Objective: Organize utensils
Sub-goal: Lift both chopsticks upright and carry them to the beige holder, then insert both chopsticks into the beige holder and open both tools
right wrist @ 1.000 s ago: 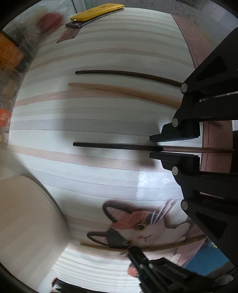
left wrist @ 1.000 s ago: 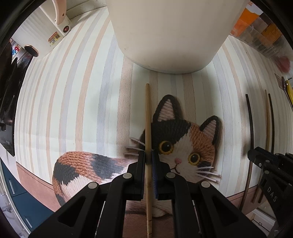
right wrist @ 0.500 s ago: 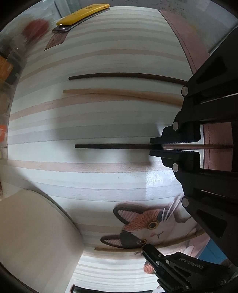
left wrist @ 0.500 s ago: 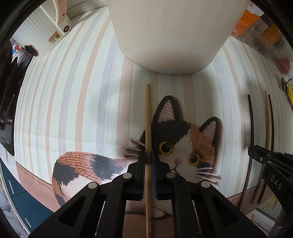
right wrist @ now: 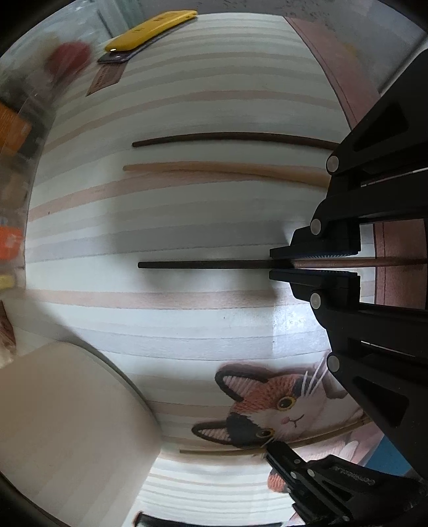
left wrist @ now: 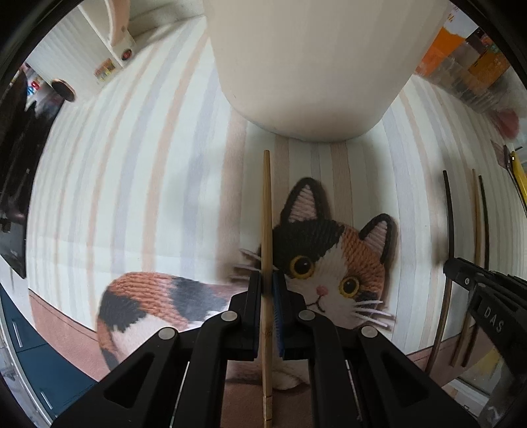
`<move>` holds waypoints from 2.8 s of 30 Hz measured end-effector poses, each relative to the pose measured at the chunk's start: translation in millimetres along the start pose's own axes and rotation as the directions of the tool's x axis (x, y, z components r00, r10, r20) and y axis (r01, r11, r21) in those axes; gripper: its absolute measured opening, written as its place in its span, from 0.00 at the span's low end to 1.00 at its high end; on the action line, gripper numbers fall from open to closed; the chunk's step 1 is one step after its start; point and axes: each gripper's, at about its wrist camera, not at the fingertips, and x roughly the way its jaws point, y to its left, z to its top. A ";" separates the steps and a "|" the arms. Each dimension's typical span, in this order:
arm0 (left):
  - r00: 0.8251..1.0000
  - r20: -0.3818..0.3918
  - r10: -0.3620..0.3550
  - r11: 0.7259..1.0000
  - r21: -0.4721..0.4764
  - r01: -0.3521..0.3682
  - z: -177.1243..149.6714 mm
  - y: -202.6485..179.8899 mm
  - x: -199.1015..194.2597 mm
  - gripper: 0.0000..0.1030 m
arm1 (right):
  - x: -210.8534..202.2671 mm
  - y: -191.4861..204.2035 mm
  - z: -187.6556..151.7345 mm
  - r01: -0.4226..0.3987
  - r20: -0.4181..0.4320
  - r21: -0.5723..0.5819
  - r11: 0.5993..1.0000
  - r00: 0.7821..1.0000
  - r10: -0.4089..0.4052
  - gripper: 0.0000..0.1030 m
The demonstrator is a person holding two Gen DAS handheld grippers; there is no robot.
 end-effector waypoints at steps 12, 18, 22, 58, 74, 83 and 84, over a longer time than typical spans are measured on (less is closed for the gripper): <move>0.993 0.118 -0.015 0.998 -0.064 0.023 -2.5 37.5 -49.3 0.04 | -51.0 -20.3 -4.8 -0.124 0.158 0.049 0.991 0.981 0.115 0.05; 0.989 0.148 0.002 1.000 -0.029 0.003 0.5 44.5 -76.9 0.04 | -81.4 -18.2 -0.9 -0.135 0.224 0.044 0.990 0.967 0.122 0.05; 0.982 0.190 -0.014 0.999 -0.048 0.024 7.5 47.5 -94.7 0.04 | -95.5 -16.8 0.3 -0.143 0.262 0.034 0.989 0.956 0.130 0.05; 0.889 0.457 0.005 0.999 -0.041 0.016 44.0 56.1 -252.4 0.04 | -264.6 6.5 29.9 -0.216 0.517 -0.106 0.971 0.822 0.239 0.05; 0.804 0.569 -0.175 0.981 0.033 0.191 92.6 45.4 -334.9 0.04 | -362.2 15.6 77.7 -0.297 0.611 -0.185 0.937 0.712 0.346 0.05; 0.831 0.525 -0.182 0.982 0.049 0.184 157.0 36.9 -305.3 0.04 | -367.7 38.3 135.8 -0.244 0.656 -0.172 0.954 0.694 0.295 0.05; 0.842 0.509 -0.179 0.983 0.051 0.178 162.3 36.3 -297.5 0.04 | -363.3 41.5 142.5 -0.240 0.653 -0.171 0.956 0.698 0.292 0.05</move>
